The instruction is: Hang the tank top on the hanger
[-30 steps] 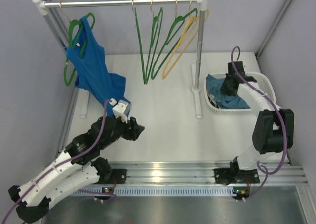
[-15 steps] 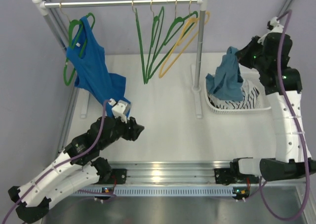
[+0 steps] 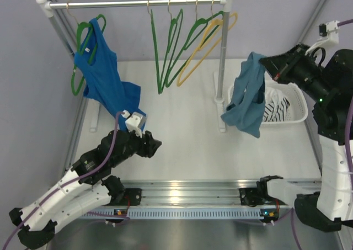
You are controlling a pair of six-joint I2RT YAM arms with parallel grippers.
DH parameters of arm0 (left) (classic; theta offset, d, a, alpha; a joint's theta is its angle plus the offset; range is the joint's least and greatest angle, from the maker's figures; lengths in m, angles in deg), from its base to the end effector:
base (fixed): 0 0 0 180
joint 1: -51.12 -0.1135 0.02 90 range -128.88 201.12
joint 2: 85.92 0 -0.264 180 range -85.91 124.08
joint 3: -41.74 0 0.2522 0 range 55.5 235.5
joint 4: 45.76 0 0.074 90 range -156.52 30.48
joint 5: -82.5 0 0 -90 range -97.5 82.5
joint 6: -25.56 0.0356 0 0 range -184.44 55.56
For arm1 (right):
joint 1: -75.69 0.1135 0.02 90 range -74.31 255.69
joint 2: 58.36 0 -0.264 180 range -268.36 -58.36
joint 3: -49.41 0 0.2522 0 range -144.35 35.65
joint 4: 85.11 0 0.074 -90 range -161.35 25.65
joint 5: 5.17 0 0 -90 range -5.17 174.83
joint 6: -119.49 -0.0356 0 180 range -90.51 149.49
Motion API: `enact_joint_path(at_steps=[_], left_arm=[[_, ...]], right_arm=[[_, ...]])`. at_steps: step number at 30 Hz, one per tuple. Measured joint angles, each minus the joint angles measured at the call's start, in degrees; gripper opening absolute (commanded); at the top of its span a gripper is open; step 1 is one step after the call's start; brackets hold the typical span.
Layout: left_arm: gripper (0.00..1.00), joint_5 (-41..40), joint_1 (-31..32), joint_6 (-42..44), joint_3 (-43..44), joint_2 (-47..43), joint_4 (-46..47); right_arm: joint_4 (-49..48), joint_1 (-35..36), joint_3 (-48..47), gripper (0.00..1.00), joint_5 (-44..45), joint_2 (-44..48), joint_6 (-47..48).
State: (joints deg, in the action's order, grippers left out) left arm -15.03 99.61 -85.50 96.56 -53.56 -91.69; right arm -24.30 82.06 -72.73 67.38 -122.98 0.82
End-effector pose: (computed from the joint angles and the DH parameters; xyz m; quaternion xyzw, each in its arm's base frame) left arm 0.0899 -0.0945 0.3076 0.1628 0.8191 -0.2671 0.4809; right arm 0.1479 0.0273 0.5586 0.0368 0.7253 0.3095 0.6139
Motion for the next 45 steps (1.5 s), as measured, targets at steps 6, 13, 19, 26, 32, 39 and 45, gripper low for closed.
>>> enact_joint_path(at_steps=[6,13,19,26,32,39,45], left_arm=[[0.62,3.9,0.0,-1.9,-1.9,-1.4,3.8],[0.68,10.3,0.0,-7.4,-11.9,-3.8,20.1],[0.7,12.5,0.0,-7.2,-15.3,-2.8,35.8],[0.7,15.8,0.0,-3.0,-15.3,4.3,50.8],[0.7,21.6,0.0,0.3,-14.9,9.7,54.7],[0.7,26.9,0.0,1.8,-14.0,13.6,57.9],[0.68,29.2,0.0,1.8,-13.6,16.9,60.2]], right_arm=[[-1.7,11.4,14.3,0.0,-2.3,6.9,-2.4],[-4.7,28.5,27.0,0.0,1.2,8.0,-5.7],[-7.2,36.6,28.2,0.0,4.4,7.5,-7.4],[-8.5,40.2,28.0,0.0,6.1,6.3,-8.0],[-8.5,40.8,27.6,0.0,7.1,5.6,-8.0],[-8.4,41.1,27.3,0.0,7.5,5.6,-8.0],[-8.3,41.2,27.3,0.0,7.5,5.6,-8.0]])
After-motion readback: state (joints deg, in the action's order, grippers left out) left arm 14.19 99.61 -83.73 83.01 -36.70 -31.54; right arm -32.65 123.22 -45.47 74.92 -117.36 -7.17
